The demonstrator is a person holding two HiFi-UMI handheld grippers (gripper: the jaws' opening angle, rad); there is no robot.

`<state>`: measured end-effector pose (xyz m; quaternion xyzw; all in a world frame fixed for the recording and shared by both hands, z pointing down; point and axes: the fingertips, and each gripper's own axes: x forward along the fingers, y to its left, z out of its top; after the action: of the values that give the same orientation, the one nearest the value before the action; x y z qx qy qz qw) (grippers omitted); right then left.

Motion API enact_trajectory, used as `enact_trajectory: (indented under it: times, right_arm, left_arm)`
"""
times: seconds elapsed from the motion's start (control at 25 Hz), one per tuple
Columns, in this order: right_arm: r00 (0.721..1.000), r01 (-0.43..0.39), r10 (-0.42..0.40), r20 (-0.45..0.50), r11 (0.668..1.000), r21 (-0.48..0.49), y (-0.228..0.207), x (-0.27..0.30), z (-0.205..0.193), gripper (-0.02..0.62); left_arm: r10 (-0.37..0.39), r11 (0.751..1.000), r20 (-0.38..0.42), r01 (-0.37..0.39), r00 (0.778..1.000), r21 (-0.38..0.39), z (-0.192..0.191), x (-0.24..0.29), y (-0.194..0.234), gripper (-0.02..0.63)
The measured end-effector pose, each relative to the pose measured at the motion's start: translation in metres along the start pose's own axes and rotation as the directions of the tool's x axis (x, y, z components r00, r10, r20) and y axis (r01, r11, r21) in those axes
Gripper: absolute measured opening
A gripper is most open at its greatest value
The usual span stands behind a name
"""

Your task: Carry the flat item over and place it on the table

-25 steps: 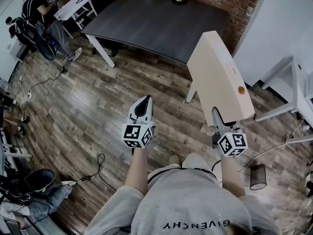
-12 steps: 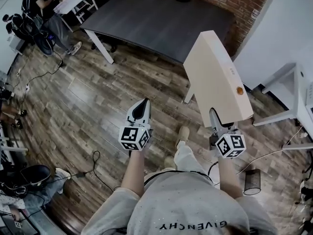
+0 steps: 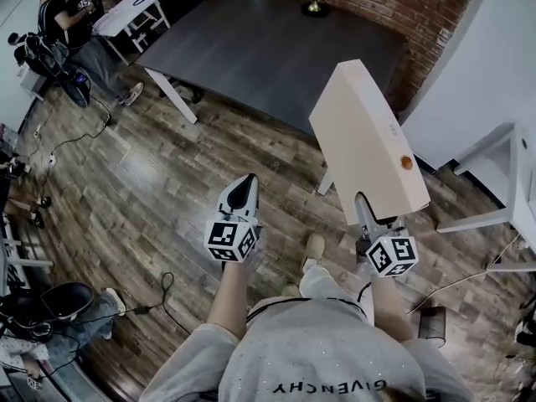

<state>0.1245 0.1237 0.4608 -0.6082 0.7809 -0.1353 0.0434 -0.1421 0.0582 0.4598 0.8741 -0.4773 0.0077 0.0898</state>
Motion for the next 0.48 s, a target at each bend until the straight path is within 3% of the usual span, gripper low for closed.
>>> enact_trajectory:
  times: [0.48]
  right_arm:
    - [0.997, -0.057, 0.058, -0.051, 0.998, 0.029, -0.045, 0.079, 0.006, 0.270]
  left_arm:
    - [0.008, 1.000, -0.027, -0.008, 1.000, -0.011, 0.002, 0.091, 0.008, -0.002]
